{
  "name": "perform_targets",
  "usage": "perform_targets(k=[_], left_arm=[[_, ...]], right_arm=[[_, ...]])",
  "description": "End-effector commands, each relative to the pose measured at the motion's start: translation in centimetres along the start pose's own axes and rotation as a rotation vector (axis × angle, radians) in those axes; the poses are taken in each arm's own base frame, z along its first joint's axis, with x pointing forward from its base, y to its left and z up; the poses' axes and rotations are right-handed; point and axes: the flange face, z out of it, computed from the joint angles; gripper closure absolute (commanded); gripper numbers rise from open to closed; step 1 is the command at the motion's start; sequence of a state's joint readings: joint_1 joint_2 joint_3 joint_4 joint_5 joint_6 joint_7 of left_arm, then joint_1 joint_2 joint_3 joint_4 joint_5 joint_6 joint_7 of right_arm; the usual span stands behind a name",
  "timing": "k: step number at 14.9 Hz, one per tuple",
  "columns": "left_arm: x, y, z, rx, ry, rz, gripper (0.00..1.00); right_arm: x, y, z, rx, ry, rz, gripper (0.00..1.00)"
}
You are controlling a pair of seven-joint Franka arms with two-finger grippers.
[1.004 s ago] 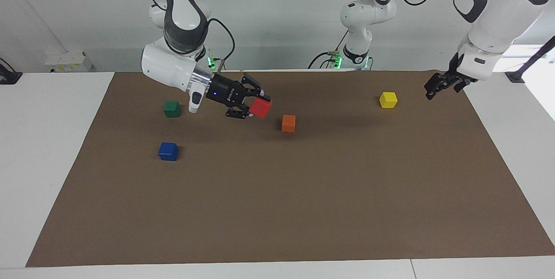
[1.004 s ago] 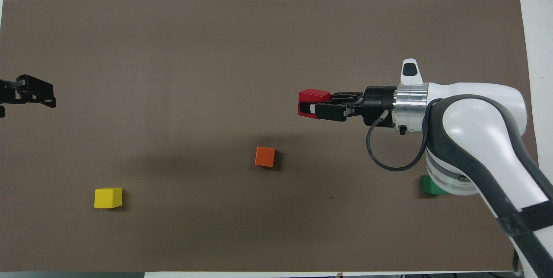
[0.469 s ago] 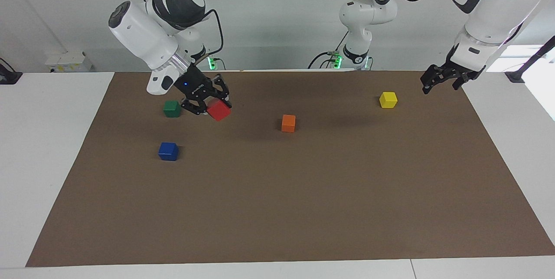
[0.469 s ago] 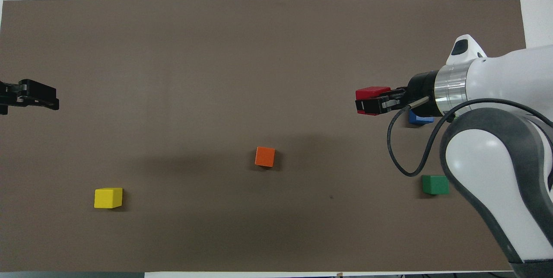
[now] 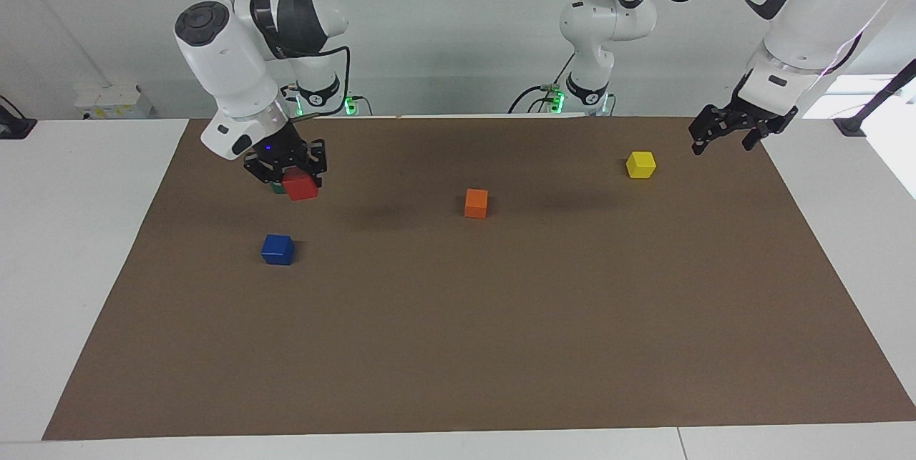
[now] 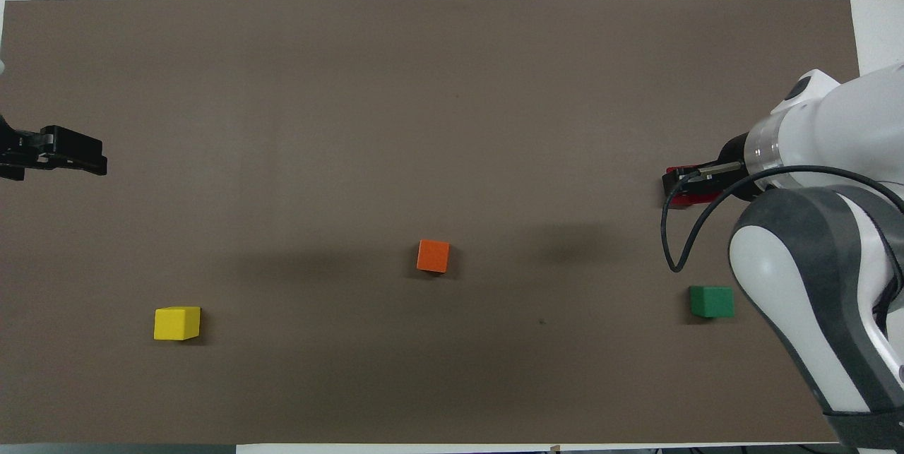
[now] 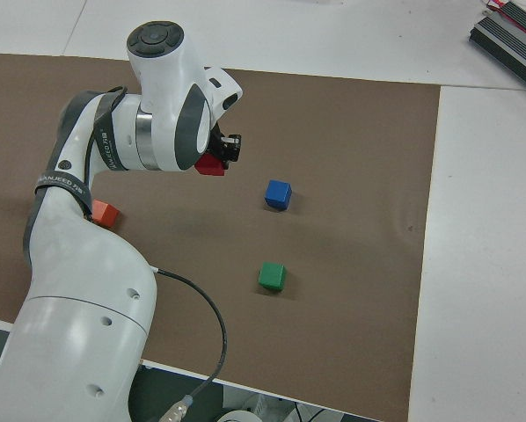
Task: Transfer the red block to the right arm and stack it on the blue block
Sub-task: 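Carry the red cube with the right gripper over the blue cube, then lower the red cube onto the blue cube and open the right gripper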
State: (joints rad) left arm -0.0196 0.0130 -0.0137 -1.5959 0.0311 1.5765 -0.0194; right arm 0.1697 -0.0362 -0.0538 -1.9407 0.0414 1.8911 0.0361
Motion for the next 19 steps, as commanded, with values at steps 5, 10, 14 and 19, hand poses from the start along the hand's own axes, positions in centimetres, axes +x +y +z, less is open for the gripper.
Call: perform_targets(k=[5,10,14,19], left_arm=[[0.1,2.3,-0.6,-0.013,-0.005,0.041,0.0],[0.0,1.9,-0.5,-0.011,-0.005,0.032,0.0],[-0.2,1.5,-0.5,-0.01,-0.015,0.024,0.0],[-0.2,1.3,-0.6,-0.012,-0.004,0.016,0.0]], right_arm=[[1.0,3.5,5.6,-0.152,-0.081,0.193,1.0],[2.0,6.3,9.9,-0.139,-0.019,0.2,1.0],[1.9,6.1,12.4,-0.124,0.055,0.179,1.0],[1.6,7.0,14.2,-0.101,0.057,0.145,1.0]])
